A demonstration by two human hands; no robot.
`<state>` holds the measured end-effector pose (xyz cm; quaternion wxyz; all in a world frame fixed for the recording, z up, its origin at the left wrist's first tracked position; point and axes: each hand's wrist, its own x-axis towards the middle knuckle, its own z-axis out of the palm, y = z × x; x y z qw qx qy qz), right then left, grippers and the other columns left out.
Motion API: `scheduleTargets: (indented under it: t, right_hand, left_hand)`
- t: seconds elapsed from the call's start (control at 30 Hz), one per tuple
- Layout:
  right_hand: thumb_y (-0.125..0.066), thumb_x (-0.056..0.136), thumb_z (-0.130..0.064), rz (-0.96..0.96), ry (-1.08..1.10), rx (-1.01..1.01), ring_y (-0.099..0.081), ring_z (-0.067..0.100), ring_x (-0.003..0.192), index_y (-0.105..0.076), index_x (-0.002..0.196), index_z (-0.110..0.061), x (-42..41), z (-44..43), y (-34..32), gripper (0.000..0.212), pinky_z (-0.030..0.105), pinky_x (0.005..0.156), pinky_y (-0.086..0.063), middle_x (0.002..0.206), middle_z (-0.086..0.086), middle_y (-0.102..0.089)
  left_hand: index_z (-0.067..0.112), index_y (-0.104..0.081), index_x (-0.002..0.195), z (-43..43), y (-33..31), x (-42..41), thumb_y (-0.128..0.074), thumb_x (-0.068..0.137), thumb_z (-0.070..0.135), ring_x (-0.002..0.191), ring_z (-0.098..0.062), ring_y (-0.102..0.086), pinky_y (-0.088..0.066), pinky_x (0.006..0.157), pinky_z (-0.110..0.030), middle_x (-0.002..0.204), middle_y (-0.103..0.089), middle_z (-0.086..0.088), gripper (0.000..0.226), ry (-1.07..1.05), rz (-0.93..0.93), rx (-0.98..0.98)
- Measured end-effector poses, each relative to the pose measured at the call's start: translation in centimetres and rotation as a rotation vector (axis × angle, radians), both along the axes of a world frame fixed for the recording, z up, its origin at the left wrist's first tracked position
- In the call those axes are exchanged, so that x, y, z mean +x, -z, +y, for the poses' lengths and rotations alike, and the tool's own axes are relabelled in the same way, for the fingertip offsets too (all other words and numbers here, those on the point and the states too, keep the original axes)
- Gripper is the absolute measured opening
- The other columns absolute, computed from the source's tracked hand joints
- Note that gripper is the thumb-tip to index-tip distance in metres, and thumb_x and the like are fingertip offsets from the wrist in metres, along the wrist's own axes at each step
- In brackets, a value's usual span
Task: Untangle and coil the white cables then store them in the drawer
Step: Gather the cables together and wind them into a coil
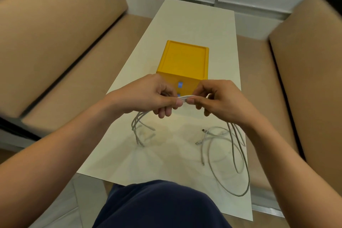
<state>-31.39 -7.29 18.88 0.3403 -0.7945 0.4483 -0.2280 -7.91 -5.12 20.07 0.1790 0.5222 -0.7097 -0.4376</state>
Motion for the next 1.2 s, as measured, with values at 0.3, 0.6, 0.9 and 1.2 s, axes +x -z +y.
scheduleTargets:
  t: [0.3, 0.6, 0.9, 1.2]
  right_hand:
    - [-0.078, 0.085, -0.047, 0.040, 0.122, 0.027, -0.061, 0.011, 0.050, -0.068, 0.085, -0.024, -0.1, -0.3, 0.1, 0.025, 0.038, 0.054, -0.052, 0.073, -0.009, -0.073]
    - [-0.068, 0.096, -0.045, -0.108, 0.097, 0.110, -0.043, 0.009, 0.054, -0.063, 0.090, -0.015, -1.9, 0.3, 1.0, 0.031, 0.026, 0.054, -0.035, 0.065, 0.000, -0.064]
    - [-0.022, 0.098, -0.071, 0.355, 0.549, -0.342, -0.050, 0.037, 0.064, -0.037, 0.071, -0.021, 1.3, -0.3, 3.1, 0.058, 0.042, 0.059, -0.044, 0.059, -0.001, -0.046]
    - [-0.039, 0.107, -0.054, 0.321, 0.544, -0.831, -0.032, 0.025, 0.042, -0.030, 0.061, -0.020, 0.8, -1.8, 3.3, 0.058, 0.027, 0.045, -0.019, 0.050, -0.005, -0.030]
  left_hand:
    - [0.009, -0.075, 0.079, -0.3, 0.0, -0.6, -0.078, 0.090, 0.038, 0.055, -0.018, -0.071, -0.052, 0.051, -0.024, 0.063, -0.073, -0.007, 0.030, -0.101, -0.014, -0.011]
    - [0.006, -0.076, 0.083, -0.2, 1.1, -0.9, -0.079, 0.088, 0.037, 0.047, -0.015, -0.061, -0.045, 0.046, -0.024, 0.064, -0.071, -0.010, 0.032, -0.101, 0.098, 0.060]
    - [0.005, -0.077, 0.083, -0.3, 1.5, -1.2, -0.078, 0.089, 0.036, 0.045, -0.013, -0.055, -0.042, 0.045, -0.024, 0.064, -0.070, -0.009, 0.032, -0.158, 0.210, 0.141]
    - [0.003, -0.075, 0.104, 0.3, 2.0, -0.1, -0.065, 0.099, 0.019, 0.077, -0.021, -0.074, -0.059, 0.072, -0.029, 0.088, -0.078, -0.014, 0.019, -0.012, 0.255, 0.387]
